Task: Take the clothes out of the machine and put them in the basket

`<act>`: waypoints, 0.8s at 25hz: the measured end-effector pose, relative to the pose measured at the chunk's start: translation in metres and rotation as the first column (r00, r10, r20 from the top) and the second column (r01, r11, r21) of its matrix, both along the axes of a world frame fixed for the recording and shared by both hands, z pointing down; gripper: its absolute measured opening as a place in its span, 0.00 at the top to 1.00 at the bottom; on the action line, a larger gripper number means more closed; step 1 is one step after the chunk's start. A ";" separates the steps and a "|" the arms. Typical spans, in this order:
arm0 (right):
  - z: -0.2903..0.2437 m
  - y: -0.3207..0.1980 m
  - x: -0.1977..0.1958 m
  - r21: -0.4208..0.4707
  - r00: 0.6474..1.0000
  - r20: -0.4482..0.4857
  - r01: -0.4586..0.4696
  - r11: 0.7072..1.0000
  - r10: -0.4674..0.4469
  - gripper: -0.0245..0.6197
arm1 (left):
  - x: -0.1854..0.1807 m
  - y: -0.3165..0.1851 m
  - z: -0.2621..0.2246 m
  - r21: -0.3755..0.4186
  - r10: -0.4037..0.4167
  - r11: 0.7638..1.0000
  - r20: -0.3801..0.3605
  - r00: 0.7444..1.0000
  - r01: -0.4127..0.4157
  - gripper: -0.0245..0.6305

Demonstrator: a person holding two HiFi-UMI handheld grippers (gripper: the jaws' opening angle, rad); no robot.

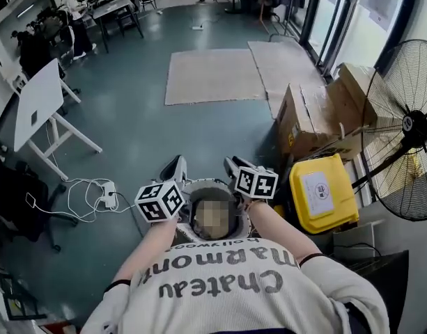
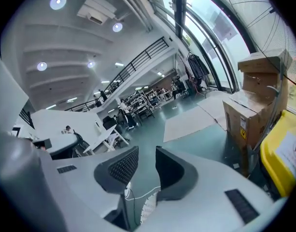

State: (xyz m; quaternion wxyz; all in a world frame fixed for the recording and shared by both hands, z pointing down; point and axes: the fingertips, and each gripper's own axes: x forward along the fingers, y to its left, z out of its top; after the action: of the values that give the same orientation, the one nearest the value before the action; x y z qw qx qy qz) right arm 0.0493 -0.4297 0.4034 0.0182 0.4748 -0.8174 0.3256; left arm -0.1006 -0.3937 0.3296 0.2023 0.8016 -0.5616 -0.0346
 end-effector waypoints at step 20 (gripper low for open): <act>-0.182 0.019 -0.007 0.315 0.987 0.129 -0.131 0.940 0.095 0.86 | -0.026 0.013 -0.098 0.179 0.075 0.982 -0.035 0.997 -0.067 0.95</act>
State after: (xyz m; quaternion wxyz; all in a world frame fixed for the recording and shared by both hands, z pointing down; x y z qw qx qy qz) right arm 0.0424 -0.4103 0.2218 -0.1244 0.4985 -0.8307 0.2142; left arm -0.1270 -0.3809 0.2316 0.1429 0.8350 -0.5231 -0.0938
